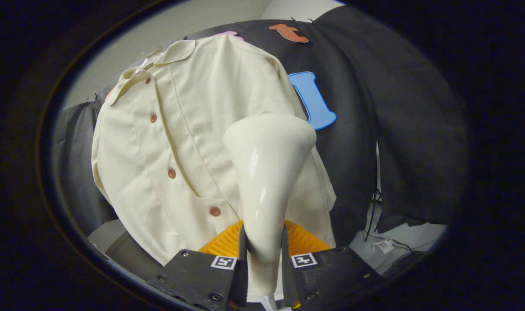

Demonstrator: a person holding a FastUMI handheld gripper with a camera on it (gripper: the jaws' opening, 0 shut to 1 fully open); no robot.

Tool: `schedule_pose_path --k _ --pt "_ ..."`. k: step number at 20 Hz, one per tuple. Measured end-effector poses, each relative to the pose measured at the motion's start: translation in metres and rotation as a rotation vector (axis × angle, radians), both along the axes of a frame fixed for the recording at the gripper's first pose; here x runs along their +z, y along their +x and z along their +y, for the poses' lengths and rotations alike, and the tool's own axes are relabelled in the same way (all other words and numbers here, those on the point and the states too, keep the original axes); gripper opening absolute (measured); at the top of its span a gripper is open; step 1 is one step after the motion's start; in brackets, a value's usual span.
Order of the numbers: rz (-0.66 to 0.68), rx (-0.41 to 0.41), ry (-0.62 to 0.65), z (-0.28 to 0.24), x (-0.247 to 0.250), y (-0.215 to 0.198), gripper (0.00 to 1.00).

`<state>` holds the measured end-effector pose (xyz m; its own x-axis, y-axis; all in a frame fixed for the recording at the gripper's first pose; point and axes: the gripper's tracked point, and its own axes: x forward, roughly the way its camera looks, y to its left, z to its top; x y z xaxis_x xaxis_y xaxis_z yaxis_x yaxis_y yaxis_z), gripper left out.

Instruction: Iron the clothes twice with a garment steamer, once on the left side and once on the right side.

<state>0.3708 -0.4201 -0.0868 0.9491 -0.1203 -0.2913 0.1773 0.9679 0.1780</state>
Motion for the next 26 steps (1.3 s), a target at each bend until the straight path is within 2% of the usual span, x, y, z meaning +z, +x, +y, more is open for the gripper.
schedule_pose_path --k 6,12,19,26 --pt "0.035 0.006 -0.015 -0.016 -0.042 -0.016 0.32" --pt "0.111 0.022 -0.120 -0.033 -0.085 -0.037 0.32" --pt "0.209 0.062 -0.157 -0.039 -0.138 -0.063 0.32" --pt "0.229 0.050 -0.155 -0.040 -0.148 -0.078 0.32"
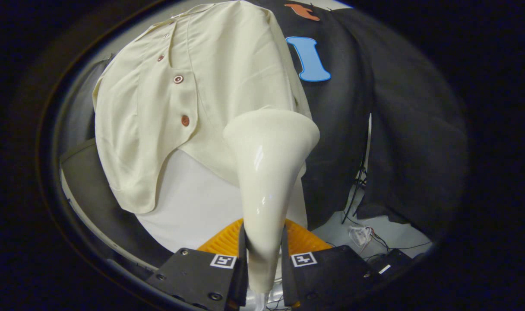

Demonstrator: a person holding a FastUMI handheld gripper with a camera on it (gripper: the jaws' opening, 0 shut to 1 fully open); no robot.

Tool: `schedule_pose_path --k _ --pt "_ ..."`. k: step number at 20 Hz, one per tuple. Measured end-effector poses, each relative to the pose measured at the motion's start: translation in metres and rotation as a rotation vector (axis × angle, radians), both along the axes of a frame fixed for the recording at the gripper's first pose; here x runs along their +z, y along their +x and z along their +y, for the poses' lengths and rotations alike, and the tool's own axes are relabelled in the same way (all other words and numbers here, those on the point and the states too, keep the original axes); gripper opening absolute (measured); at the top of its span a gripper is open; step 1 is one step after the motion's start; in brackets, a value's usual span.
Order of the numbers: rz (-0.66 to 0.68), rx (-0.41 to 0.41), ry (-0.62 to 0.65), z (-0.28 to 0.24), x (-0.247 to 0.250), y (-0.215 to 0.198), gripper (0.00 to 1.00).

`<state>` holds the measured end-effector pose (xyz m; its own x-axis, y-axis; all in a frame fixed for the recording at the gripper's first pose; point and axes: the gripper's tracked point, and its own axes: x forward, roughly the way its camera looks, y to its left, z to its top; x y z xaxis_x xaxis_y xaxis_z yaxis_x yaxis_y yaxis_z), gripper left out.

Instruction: Iron the clothes twice with a garment steamer, once on the left side and once on the right side.

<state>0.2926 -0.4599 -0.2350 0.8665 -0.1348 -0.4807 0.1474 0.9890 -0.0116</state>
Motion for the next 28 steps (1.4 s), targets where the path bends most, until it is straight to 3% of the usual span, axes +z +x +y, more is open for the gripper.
schedule_pose_path --k 8,28 --pt "-0.018 0.047 -0.027 0.050 0.039 -0.025 0.32" --pt "-0.390 0.108 -0.102 0.232 0.307 -0.139 0.31"
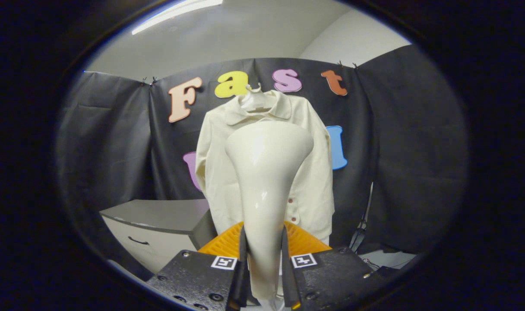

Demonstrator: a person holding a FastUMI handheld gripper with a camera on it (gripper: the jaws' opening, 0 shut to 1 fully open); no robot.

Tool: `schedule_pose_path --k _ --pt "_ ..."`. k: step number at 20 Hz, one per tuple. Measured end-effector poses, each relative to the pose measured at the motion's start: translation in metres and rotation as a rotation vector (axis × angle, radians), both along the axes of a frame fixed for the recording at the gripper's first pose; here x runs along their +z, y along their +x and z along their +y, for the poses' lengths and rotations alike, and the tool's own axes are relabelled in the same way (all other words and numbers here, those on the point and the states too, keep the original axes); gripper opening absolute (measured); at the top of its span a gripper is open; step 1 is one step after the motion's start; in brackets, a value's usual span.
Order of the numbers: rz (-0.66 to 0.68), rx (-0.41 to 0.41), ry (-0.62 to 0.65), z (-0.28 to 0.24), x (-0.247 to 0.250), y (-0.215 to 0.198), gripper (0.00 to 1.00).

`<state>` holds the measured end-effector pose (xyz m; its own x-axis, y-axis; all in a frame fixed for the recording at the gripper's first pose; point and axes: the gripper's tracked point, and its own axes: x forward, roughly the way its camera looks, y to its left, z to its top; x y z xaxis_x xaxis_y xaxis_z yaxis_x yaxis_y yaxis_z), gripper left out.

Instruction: Iron the clothes twice with a garment steamer, once on the left side and once on the right side.

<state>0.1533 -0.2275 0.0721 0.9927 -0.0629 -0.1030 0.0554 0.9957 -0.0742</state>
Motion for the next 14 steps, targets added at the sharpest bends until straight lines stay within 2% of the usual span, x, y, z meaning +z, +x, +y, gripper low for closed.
schedule_pose_path --k 7,14 --pt "-0.148 0.055 -0.031 0.082 0.077 -0.034 0.31" --pt "-0.168 0.075 -0.053 0.149 0.098 -0.069 0.31"
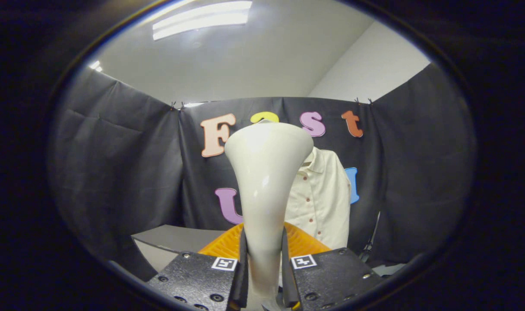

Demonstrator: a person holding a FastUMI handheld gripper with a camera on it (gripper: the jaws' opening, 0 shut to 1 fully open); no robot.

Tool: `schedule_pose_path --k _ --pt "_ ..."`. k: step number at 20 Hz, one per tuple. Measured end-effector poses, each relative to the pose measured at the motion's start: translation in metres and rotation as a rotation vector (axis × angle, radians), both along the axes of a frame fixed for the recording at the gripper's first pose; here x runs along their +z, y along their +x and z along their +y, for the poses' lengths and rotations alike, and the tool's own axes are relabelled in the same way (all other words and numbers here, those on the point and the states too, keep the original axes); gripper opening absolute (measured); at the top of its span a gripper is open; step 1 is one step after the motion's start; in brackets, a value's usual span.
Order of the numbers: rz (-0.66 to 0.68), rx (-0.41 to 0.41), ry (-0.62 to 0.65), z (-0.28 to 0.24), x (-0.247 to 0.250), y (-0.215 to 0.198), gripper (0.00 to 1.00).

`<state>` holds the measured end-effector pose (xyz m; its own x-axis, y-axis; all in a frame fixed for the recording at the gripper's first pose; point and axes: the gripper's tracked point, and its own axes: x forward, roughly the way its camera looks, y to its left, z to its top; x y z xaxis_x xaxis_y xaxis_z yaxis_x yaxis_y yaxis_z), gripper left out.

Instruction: Iron the clothes twice with a garment steamer, once on the left side and once on the right side.

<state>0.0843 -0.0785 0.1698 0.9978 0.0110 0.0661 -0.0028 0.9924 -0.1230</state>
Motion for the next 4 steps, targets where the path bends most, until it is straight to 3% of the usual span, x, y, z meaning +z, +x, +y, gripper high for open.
schedule_pose_path --k 4 --pt "0.058 -0.008 -0.004 0.019 -0.023 -0.002 0.31"
